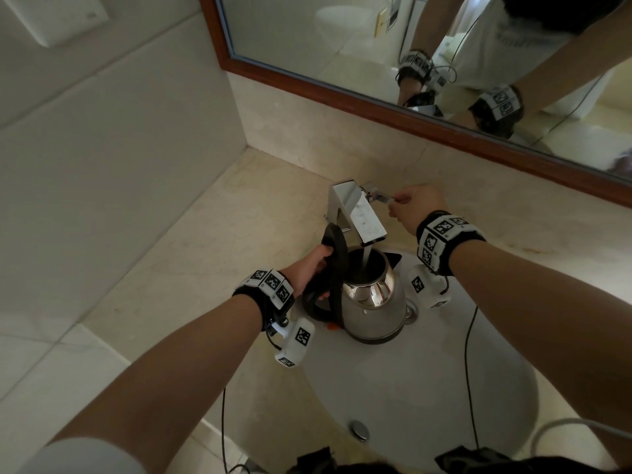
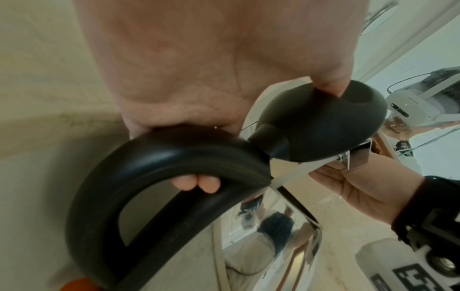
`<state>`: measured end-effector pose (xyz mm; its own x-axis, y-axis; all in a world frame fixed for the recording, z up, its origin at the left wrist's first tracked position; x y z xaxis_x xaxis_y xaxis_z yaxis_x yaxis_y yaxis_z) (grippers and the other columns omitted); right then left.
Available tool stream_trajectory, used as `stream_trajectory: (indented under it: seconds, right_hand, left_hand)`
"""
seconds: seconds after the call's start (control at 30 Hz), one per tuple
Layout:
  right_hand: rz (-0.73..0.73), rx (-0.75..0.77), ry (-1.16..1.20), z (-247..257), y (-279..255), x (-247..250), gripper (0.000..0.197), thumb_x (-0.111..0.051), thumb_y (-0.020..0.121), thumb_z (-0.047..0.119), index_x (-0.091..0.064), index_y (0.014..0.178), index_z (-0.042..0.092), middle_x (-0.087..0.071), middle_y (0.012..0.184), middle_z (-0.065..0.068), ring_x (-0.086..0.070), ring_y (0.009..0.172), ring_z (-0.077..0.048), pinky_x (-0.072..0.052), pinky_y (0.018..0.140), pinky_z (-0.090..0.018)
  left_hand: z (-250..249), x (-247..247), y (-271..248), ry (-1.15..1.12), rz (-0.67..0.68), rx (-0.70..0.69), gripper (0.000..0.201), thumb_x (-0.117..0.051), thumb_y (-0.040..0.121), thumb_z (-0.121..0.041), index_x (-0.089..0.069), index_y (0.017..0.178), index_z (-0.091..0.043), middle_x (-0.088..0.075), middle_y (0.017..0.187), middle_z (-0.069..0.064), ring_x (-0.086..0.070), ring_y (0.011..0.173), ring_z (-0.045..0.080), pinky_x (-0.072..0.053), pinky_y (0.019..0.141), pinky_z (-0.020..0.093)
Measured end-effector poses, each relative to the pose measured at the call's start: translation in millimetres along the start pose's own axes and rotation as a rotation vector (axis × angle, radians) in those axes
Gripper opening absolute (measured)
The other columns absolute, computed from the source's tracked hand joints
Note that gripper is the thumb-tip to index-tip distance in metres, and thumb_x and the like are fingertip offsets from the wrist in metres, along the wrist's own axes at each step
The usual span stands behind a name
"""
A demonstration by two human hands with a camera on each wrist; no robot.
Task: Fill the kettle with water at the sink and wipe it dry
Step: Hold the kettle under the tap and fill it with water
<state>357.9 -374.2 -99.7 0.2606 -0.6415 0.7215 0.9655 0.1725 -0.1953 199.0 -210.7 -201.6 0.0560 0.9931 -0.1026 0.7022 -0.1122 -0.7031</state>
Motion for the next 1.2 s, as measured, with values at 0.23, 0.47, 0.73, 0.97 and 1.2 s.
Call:
stream_trajectory:
  seconds: [0.23, 0.47, 0.73, 0.97, 1.2]
  right_hand:
    - [-0.013, -0.001, -0.001, 1.2, -2.2, 1.4, 0.016, -0.062, 0.089, 0.016, -0.072, 0.1, 0.01, -0.075, 0.091, -0.01, -0.069, 0.089, -0.027, -0.056, 0.087, -0.044]
    - [-0.014, -0.018, 0.0, 2.2, -2.4, 1.4, 0.018, -0.062, 0.089, 0.016, -0.071, 0.103, 0.009, -0.075, 0.094, -0.01, -0.069, 0.092, -0.027, -0.055, 0.089, -0.044]
    - [-0.022, -0.012, 0.007, 3.1, -3.9, 3.0, 0.018, -0.062, 0.089, 0.015, -0.072, 0.103, 0.009, -0.075, 0.092, -0.01, -0.069, 0.09, -0.027, -0.056, 0.088, -0.044]
    - [-0.005, -0.006, -0.023, 4.1, -2.6, 2.6, 0.016, -0.062, 0.09, 0.018, -0.073, 0.098, 0.01, -0.075, 0.091, -0.009, -0.069, 0.089, -0.026, -0.056, 0.087, -0.043]
    - [-0.009, -0.013, -0.021, 2.6, -2.1, 2.3, 0.015, -0.062, 0.089, 0.018, -0.073, 0.097, 0.011, -0.075, 0.091, -0.009, -0.069, 0.09, -0.026, -0.056, 0.086, -0.041]
  left_hand:
    - [2.2, 2.7, 1.0, 0.0, -0.007, 0.008, 0.076, -0.039, 0.069, -0.063, -0.059, 0.107, 0.0, -0.064, 0.083, 0.013, -0.061, 0.066, 0.024, -0.05, 0.064, 0.029]
    - [1.3, 1.2, -1.4, 0.016, 0.008, -0.001, 0.071, -0.037, 0.074, -0.063, -0.059, 0.104, -0.002, -0.063, 0.079, 0.011, -0.06, 0.062, 0.022, -0.049, 0.06, 0.026]
    - [1.1, 2.6, 0.7, 0.008, 0.003, 0.005, 0.075, -0.038, 0.074, -0.063, -0.058, 0.111, -0.001, -0.063, 0.084, 0.012, -0.061, 0.066, 0.023, -0.049, 0.063, 0.027]
    - [2.7, 4.3, 2.8, -0.004, -0.014, -0.001, 0.079, -0.043, 0.064, -0.066, -0.061, 0.104, 0.0, -0.064, 0.078, 0.013, -0.061, 0.064, 0.025, -0.05, 0.062, 0.028]
    - [4.7, 5.0, 6.4, 0.002, -0.006, -0.008, 0.081, -0.043, 0.063, -0.067, -0.061, 0.106, 0.0, -0.065, 0.081, 0.014, -0.061, 0.066, 0.025, -0.05, 0.064, 0.029]
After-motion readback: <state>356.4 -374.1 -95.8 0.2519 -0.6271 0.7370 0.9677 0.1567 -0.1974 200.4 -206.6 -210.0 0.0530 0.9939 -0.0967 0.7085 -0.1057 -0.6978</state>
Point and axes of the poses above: each hand's wrist, its own y-axis towards the middle knuckle, its own x-axis out of the back of the hand, z = x × y, the point moved 7 cm from there along y, towards the middle knuckle
